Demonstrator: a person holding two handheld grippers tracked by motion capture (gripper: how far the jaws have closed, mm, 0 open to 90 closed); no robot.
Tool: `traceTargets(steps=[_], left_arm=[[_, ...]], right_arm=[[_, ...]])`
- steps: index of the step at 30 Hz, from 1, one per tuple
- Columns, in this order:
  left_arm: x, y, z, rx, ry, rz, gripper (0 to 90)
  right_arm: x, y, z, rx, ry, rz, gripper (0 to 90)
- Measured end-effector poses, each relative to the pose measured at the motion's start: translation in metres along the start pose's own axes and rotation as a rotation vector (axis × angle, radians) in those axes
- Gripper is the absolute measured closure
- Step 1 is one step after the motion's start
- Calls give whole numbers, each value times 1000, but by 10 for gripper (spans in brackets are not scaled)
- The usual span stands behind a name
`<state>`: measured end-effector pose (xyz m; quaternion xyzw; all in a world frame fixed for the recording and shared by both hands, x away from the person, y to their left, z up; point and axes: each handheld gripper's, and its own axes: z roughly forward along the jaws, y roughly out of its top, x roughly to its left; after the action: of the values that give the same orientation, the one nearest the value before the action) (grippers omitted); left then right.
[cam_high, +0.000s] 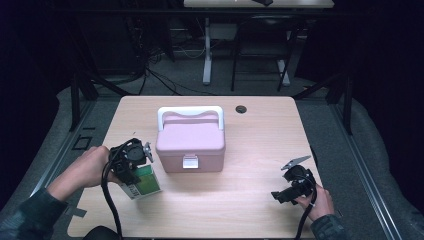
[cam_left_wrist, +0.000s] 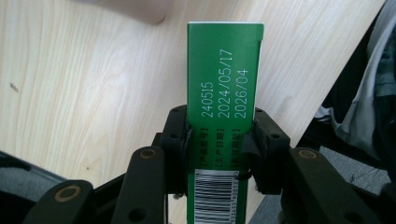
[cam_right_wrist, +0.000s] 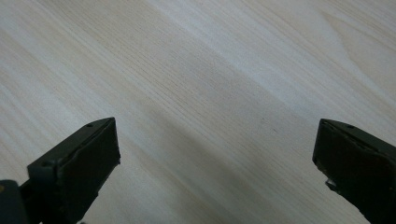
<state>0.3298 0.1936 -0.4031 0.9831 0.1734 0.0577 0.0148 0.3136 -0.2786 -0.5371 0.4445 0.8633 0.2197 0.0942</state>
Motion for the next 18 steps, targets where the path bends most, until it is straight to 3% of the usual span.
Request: traceTargets(steps=[18], left_arm=[[33, -25, -1, 17, 35, -135, 633]], right_arm=[[0, 0, 1, -1, 1, -1, 0]])
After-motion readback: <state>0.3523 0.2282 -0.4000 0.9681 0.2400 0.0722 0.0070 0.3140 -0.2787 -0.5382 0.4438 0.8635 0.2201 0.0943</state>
